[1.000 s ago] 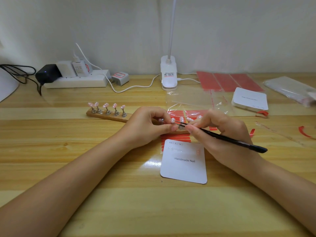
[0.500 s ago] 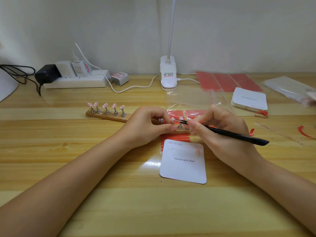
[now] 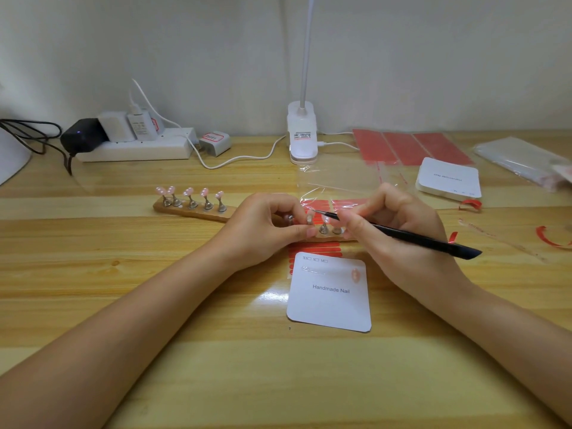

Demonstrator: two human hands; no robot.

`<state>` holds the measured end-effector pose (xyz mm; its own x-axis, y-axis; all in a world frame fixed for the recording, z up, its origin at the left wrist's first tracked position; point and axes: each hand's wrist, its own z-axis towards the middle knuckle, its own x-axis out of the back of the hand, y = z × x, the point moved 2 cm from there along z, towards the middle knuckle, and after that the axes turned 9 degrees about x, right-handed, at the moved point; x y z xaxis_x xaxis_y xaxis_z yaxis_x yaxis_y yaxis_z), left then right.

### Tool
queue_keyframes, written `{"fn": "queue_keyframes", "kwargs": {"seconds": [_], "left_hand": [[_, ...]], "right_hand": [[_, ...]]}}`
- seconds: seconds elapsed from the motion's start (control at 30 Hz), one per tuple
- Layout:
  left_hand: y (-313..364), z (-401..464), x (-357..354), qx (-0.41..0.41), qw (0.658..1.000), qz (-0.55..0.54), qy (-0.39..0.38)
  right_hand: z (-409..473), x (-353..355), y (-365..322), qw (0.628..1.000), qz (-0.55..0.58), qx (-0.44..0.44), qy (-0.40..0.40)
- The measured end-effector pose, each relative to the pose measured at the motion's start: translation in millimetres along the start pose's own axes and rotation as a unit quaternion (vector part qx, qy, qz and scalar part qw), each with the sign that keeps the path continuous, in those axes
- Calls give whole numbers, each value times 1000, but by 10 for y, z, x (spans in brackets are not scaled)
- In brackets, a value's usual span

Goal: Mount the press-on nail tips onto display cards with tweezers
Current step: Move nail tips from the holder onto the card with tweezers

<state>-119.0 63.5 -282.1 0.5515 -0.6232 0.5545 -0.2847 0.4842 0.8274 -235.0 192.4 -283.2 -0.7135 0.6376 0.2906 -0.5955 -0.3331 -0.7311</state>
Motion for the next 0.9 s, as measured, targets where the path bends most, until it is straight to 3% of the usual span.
{"fn": "queue_keyframes", "kwargs": {"seconds": [0.47,0.7,0.9], "left_hand": [[-17,-14,-6,10,1000,-10,1],[-22,-13,-9,16,1000,-5,1],[-14,-14,0,16,1000,-3,-6]], "right_hand": [[-14,-29,-4,997,-62,49,-26],[9,19,6,999,12,-33,0],[5,19,7,1000,-6,-12,1]]}}
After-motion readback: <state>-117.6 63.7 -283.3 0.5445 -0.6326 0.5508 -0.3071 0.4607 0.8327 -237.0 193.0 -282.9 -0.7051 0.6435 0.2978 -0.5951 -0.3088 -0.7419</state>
